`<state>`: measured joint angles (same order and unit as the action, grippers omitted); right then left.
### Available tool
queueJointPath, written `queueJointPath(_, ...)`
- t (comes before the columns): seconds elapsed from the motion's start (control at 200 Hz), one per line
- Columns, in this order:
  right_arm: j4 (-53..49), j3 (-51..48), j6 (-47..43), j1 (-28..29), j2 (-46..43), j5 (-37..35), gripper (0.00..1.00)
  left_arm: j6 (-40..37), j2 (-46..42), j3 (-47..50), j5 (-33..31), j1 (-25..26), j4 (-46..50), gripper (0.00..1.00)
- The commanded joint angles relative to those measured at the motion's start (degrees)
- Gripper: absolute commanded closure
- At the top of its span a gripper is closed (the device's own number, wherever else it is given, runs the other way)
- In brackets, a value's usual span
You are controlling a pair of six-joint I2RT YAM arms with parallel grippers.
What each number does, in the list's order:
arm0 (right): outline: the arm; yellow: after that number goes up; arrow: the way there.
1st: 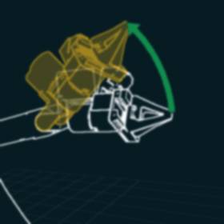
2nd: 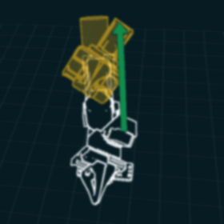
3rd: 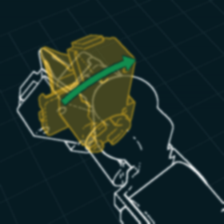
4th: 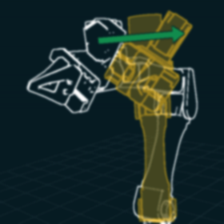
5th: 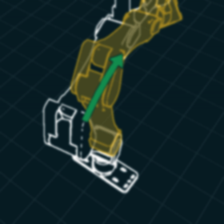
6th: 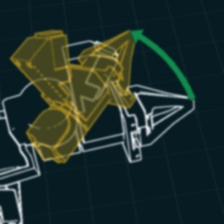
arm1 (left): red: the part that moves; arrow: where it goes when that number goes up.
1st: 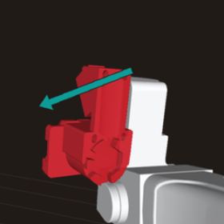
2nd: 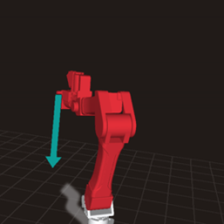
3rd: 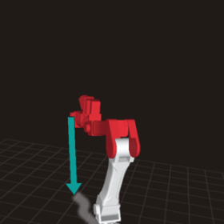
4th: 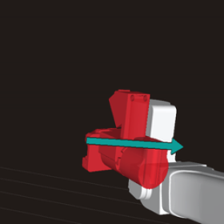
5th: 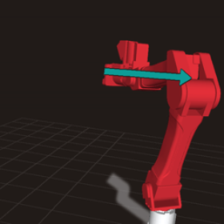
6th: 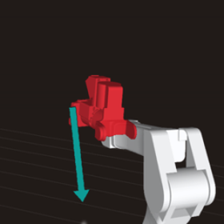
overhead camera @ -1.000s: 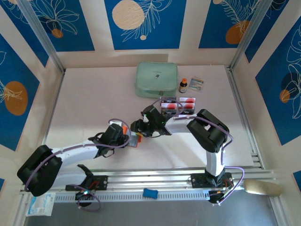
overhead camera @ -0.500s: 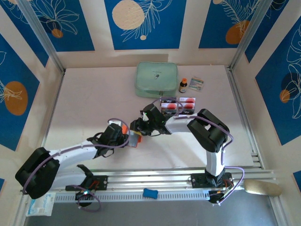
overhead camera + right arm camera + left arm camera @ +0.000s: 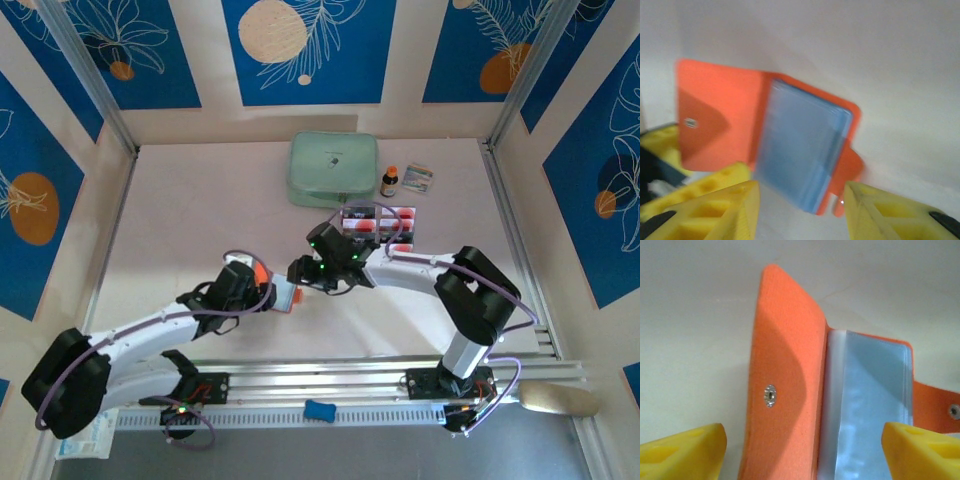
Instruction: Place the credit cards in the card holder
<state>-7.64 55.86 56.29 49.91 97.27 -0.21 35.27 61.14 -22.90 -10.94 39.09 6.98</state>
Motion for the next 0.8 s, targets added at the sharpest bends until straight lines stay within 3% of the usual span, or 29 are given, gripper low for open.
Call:
queueJointPath(0.0,-5.5,1.8,-1.8,1.2,2.3,-2.9,0.52,-0.2,-2.6,-3.0,-1.9,-0.8,4.3,0.12)
queueJointPath(0.15,-5.2,2.9,-3.1,1.3,4.9,-3.6,0.58,-0.3,-4.6,-5.4,-2.3,-0.9,7.2,0.04)
queueJointPath(0.45,-6.5,-0.5,-8.6,-1.0,2.2,-4.7,1.00,-1.7,-3.6,-10.5,0.3,-0.9,9.4,0.00)
queueJointPath(0.76,-7.8,-5.7,-17.7,-4.3,-4.7,-2.6,1.00,-1.1,0.3,-13.7,4.8,-0.5,7.7,0.00)
queueJointPath(0.795,-7.9,-6.0,-18.8,-4.6,-5.3,-1.6,0.90,-1.1,0.8,-14.0,5.3,-0.5,7.4,0.00)
